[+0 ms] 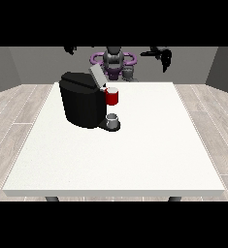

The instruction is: Insert the coffee pod into the coffee machine and close the lid

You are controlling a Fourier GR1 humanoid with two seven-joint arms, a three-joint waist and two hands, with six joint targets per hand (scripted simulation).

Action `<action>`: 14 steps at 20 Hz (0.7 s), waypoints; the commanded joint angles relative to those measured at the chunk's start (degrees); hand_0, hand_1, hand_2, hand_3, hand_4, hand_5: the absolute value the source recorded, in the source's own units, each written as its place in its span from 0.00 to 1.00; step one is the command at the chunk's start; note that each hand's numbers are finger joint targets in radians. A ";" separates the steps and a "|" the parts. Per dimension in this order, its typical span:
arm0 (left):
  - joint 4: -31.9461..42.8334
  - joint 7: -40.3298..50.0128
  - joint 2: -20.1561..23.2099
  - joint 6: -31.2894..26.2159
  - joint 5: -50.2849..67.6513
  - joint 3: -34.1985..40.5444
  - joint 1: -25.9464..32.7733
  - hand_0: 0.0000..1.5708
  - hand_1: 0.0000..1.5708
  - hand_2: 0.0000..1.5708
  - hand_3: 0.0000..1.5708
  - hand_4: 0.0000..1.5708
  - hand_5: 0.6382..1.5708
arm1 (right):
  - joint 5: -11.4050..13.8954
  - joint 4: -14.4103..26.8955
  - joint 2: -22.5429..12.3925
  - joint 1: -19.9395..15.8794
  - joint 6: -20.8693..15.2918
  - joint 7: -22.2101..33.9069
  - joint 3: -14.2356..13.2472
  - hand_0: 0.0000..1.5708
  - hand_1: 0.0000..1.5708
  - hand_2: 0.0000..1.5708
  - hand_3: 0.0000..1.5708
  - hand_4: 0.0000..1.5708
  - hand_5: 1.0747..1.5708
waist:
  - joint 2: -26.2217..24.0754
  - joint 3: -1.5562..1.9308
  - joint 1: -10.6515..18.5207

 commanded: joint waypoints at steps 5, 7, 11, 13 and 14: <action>-11.53 5.50 -0.87 -2.37 6.02 -3.49 6.30 0.00 0.00 0.00 0.00 0.14 1.00 | 2.02 3.90 2.11 -1.57 0.53 -0.85 1.93 0.00 0.00 0.00 0.00 0.00 1.00 | 1.53 0.01 2.10; -14.16 3.30 -1.98 0.80 5.25 -5.62 7.35 0.00 0.00 0.00 0.00 0.07 1.00 | -0.88 7.16 0.45 -5.02 2.12 -3.67 -2.21 0.00 0.00 0.00 0.00 0.00 1.00 | 5.01 0.02 3.11; -16.76 1.02 -0.03 -0.37 6.96 -5.20 13.77 0.00 0.00 0.00 0.00 0.00 1.00 | 0.14 5.82 1.02 -8.14 1.60 2.97 -0.30 0.00 0.00 0.00 0.00 0.00 1.00 | 5.51 -0.01 1.41; -20.54 5.65 -1.97 -0.59 8.90 -6.90 11.85 0.00 0.00 0.00 0.00 0.00 1.00 | -1.58 11.97 -0.53 -8.75 2.73 -2.02 -4.30 0.00 0.00 0.00 0.00 0.00 1.00 | 7.93 0.02 4.49; -20.95 4.27 -1.98 2.06 10.20 -9.92 10.87 0.00 0.00 0.00 0.00 0.00 1.00 | -0.30 14.42 -0.10 -11.16 0.98 -5.56 -4.93 0.00 0.00 0.00 0.00 0.00 1.00 | 10.90 0.02 5.48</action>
